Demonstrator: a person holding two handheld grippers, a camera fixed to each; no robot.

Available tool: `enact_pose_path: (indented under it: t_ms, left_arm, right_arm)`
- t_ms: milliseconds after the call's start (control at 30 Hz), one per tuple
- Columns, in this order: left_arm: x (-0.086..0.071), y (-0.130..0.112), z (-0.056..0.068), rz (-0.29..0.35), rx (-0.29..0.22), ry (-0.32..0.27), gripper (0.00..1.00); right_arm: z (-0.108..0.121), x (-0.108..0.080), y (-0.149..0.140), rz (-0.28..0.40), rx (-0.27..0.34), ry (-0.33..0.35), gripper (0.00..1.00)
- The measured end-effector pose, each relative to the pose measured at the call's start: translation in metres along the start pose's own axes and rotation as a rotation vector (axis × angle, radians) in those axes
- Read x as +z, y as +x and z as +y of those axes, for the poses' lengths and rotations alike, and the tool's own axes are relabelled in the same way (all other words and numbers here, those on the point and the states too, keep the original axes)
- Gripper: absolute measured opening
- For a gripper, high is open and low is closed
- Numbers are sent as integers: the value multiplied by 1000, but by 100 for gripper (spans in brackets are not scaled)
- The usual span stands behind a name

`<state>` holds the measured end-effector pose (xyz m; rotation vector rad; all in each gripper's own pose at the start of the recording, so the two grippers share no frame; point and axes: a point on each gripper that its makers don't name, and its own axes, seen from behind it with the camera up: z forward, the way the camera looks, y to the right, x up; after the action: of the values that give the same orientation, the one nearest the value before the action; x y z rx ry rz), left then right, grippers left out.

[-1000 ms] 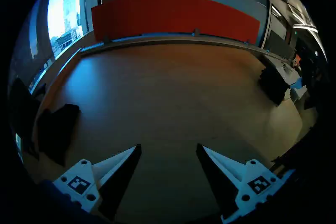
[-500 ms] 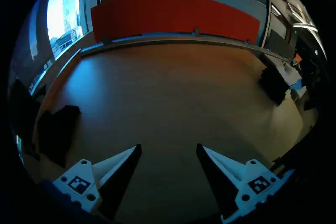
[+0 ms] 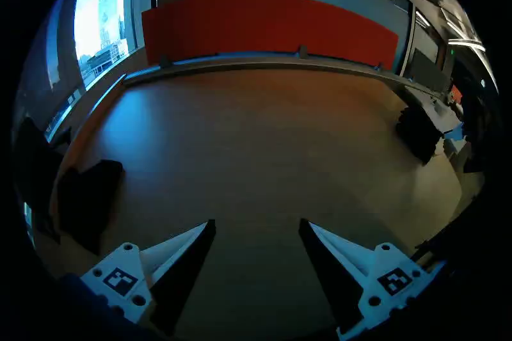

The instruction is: Fold towel

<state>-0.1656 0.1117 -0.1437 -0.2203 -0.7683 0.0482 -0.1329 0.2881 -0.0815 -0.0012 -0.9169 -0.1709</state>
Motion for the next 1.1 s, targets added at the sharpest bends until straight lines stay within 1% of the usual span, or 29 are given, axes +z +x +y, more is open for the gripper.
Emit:
enact_pose_path:
  t_ms: [33,100,167,233,400,600,800,1100]
  left_arm:
    - [0,0,0,1,0,0,97]
    - [0,0,0,2,0,0,97]
    - [0,0,0,2,0,-1,97]
    - [0,1,0,3,0,-3,97]
    - [0,3,-1,7,0,-5,97]
    - [-1,3,-3,9,0,-4,97]
    - [-4,1,-7,9,-5,6,97]
    - [-7,-2,-14,4,-20,31,97]
  right_arm:
    - [-2,-2,1,10,5,2,62]
    - [-5,-5,4,29,14,7,83]
    - [-8,-6,6,39,23,8,94]
    - [-9,-7,7,47,30,6,97]
    - [-13,-9,12,64,40,6,97]
    - [-22,-9,28,99,52,23,97]
    - [-29,-2,48,114,27,36,97]
    - [-43,17,83,134,-7,70,97]
